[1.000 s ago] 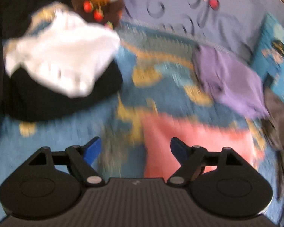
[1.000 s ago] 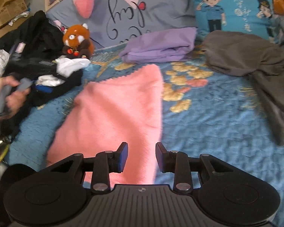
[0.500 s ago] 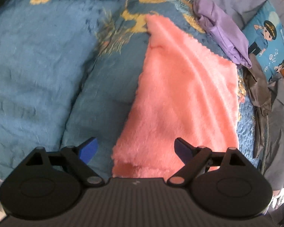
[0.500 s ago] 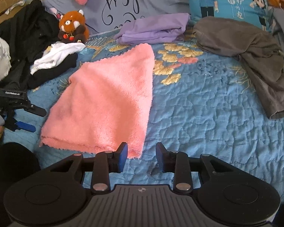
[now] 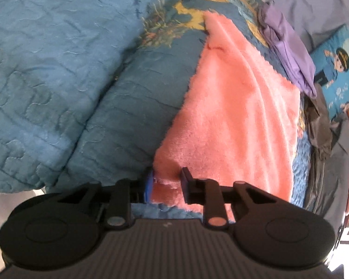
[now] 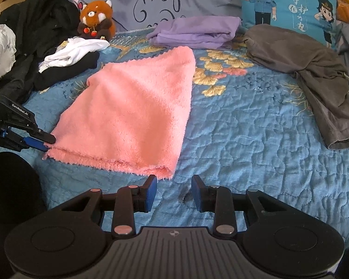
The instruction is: Fold towel
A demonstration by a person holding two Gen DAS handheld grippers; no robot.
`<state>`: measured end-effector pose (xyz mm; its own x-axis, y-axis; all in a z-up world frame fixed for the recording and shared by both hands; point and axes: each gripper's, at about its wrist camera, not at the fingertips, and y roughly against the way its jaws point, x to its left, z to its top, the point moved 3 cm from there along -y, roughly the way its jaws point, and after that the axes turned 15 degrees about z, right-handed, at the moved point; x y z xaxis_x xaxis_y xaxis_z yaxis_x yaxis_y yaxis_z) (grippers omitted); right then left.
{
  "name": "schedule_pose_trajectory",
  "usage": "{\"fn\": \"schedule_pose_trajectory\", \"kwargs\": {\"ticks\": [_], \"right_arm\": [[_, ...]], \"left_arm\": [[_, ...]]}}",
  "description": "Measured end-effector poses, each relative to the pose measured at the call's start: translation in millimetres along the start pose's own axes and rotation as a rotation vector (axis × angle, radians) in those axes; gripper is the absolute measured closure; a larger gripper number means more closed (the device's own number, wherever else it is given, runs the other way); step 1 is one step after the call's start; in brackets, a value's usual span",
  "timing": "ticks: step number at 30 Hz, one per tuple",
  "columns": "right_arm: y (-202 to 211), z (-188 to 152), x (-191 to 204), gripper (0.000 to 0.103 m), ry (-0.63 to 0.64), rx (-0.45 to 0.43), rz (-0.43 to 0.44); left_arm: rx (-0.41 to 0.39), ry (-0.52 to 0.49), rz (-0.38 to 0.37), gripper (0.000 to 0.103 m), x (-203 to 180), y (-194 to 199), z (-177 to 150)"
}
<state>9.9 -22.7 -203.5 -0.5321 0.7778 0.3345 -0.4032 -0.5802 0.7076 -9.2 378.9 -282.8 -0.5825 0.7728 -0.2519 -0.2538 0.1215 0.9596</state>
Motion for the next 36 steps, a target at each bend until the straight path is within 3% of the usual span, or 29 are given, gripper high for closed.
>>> {"fn": "schedule_pose_trajectory", "kwargs": {"ticks": [5,7,12,22,28,36], "right_arm": [[-1,-2,-1,0.071,-0.007,0.002,0.005],[-2,-3,-1,0.071,-0.005,0.003,-0.001],[-5,-6,-3,0.071,0.016,0.014,-0.033],[-25,-6,23,0.071,0.309,0.038,-0.119],[-36,-6,29,0.097,0.388,0.059,-0.161],[-28,0,26,0.102,0.345,0.013,-0.181]], "left_arm": [[-0.034,0.036,-0.015,0.077,6,9,-4],[-0.03,0.052,-0.022,0.088,9,8,-3],[-0.016,0.076,-0.029,0.096,8,1,-4],[-0.041,0.079,-0.029,0.096,2,1,-2],[-0.051,0.097,-0.02,0.096,7,5,-2],[-0.065,0.12,-0.035,0.099,12,13,-6]]}}
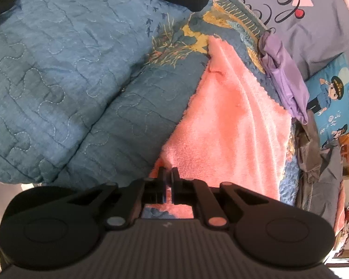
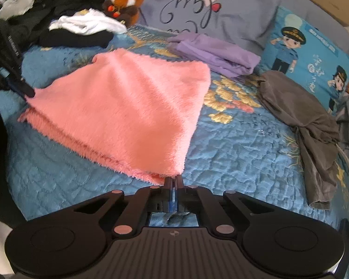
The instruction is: Fold towel
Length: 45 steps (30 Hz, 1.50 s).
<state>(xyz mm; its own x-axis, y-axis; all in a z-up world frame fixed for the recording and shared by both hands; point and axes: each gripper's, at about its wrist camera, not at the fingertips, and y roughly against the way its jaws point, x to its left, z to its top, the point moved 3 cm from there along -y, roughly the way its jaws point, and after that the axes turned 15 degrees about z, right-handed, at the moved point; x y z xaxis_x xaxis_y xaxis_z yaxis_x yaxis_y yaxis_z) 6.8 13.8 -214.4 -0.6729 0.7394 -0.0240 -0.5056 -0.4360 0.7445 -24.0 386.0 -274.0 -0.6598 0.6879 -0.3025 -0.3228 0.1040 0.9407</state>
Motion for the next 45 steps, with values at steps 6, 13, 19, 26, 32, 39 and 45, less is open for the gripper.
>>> {"fn": "schedule_pose_trajectory", "kwargs": {"ticks": [6,13,19,26,32,39,45], "right_arm": [[10,1,-2,0.102,-0.017,-0.025,0.005],[16,-2,-3,0.102,-0.031,-0.03,0.012],[24,1,-6,0.102,-0.045,-0.059,0.009],[17,-5,-13,0.102,-0.09,-0.02,0.021],[13,-10,-17,0.102,-0.119,0.004,0.025],[9,-17,-24,0.099,-0.148,0.04,0.023],[18,-16,-29,0.09,-0.185,0.001,0.049]], "left_arm": [[-0.005,-0.008,-0.017,0.099,3,17,-16],[-0.027,-0.041,0.036,0.1,3,23,-27],[-0.067,-0.091,0.063,0.1,-7,43,-37],[-0.049,-0.131,0.113,0.099,-5,53,-50],[-0.069,-0.109,0.161,0.094,-1,44,-41],[-0.145,-0.052,0.226,0.082,10,59,-19],[-0.169,-0.153,0.178,0.061,-19,62,-5]]}}
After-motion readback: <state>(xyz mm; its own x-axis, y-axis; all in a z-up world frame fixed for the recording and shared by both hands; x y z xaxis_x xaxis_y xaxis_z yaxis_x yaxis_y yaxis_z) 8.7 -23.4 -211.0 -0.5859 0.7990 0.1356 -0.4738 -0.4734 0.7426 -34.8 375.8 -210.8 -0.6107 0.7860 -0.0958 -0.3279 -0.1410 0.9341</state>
